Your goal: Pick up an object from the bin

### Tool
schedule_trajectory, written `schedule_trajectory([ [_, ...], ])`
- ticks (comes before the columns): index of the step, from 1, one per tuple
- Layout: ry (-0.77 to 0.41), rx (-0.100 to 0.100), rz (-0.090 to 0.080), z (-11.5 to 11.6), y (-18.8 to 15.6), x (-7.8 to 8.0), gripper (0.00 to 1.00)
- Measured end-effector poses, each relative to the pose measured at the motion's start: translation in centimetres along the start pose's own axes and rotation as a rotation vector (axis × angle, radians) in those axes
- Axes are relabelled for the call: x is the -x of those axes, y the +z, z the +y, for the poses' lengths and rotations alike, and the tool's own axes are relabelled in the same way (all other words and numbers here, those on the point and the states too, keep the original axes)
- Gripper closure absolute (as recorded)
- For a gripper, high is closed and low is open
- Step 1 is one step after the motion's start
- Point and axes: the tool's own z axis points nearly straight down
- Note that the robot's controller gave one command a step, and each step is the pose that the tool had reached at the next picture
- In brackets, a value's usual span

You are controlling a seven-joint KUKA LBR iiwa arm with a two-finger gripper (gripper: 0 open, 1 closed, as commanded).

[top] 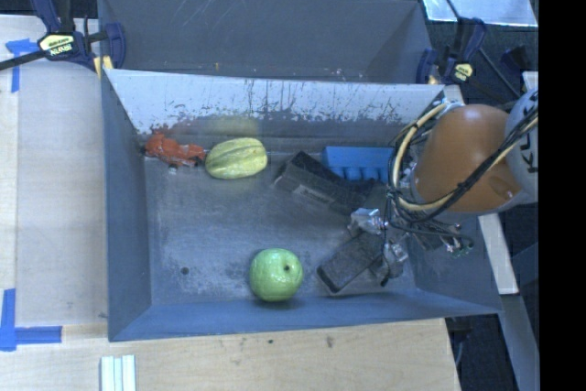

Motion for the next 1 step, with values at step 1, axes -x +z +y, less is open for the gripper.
schedule_trajectory([
  [1, 0.000, 0.000, 0.000, 0.00, 0.00, 0.00, 1.00],
])
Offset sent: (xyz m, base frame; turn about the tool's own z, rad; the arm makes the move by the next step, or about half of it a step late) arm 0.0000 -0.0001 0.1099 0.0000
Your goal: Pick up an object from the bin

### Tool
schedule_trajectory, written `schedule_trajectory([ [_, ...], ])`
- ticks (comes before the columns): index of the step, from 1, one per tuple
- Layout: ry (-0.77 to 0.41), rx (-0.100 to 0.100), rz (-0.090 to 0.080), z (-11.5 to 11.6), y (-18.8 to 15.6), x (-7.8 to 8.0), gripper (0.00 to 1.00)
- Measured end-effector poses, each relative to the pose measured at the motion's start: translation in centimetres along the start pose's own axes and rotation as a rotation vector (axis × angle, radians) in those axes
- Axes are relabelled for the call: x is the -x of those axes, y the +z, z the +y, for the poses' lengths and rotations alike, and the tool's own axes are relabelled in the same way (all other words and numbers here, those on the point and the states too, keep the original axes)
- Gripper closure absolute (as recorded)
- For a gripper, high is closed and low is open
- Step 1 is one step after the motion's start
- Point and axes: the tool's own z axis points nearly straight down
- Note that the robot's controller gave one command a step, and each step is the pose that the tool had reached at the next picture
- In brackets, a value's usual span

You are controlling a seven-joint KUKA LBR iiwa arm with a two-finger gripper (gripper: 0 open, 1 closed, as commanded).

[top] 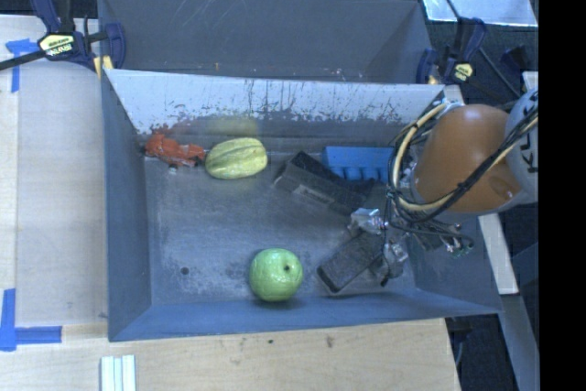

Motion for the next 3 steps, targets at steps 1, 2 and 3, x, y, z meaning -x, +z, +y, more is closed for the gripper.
schedule_trajectory([
  [1, 0.000, 0.005, 0.007, 0.1, -0.8, -0.2, 1.00],
  [2, 0.001, 0.004, 0.006, 0.1, -3.1, -0.2, 1.00],
  [3, 0.001, -0.001, -0.001, -0.1, -4.7, 0.0, 1.00],
])
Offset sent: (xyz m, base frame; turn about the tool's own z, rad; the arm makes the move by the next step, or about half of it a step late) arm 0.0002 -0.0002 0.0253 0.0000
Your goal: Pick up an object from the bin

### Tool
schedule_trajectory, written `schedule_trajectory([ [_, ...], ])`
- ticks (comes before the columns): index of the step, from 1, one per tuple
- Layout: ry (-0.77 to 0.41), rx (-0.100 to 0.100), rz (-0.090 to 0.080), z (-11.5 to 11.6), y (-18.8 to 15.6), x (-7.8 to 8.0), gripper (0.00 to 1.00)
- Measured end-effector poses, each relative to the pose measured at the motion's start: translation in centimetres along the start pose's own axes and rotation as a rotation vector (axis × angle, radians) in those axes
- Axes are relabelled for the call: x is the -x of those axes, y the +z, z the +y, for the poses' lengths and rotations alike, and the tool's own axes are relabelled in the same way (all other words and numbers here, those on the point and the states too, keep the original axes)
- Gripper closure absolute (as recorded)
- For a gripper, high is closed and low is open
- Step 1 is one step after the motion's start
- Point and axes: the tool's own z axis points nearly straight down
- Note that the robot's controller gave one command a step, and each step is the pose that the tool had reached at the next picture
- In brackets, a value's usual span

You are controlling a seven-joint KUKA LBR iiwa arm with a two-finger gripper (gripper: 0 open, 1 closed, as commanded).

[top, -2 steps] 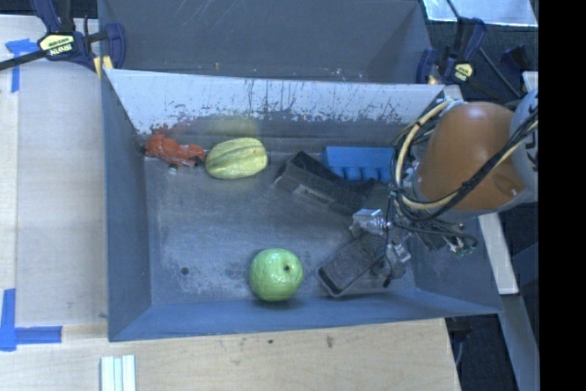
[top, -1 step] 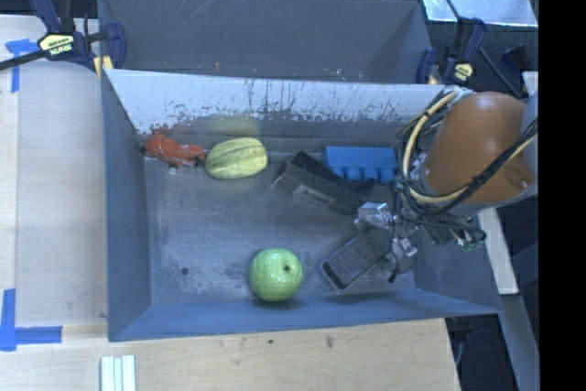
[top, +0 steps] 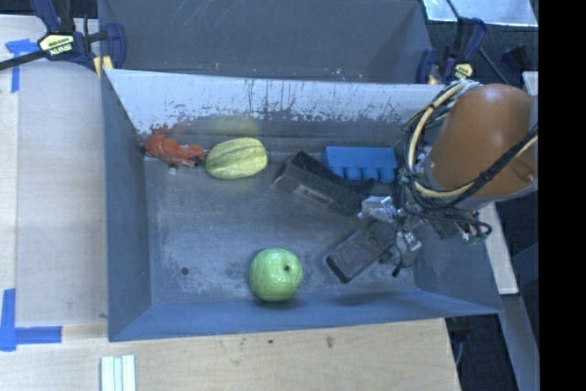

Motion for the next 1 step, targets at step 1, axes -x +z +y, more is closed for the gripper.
schedule_trajectory([
  [1, 0.000, -0.001, -0.002, -0.04, -0.84, 0.06, 1.00],
])
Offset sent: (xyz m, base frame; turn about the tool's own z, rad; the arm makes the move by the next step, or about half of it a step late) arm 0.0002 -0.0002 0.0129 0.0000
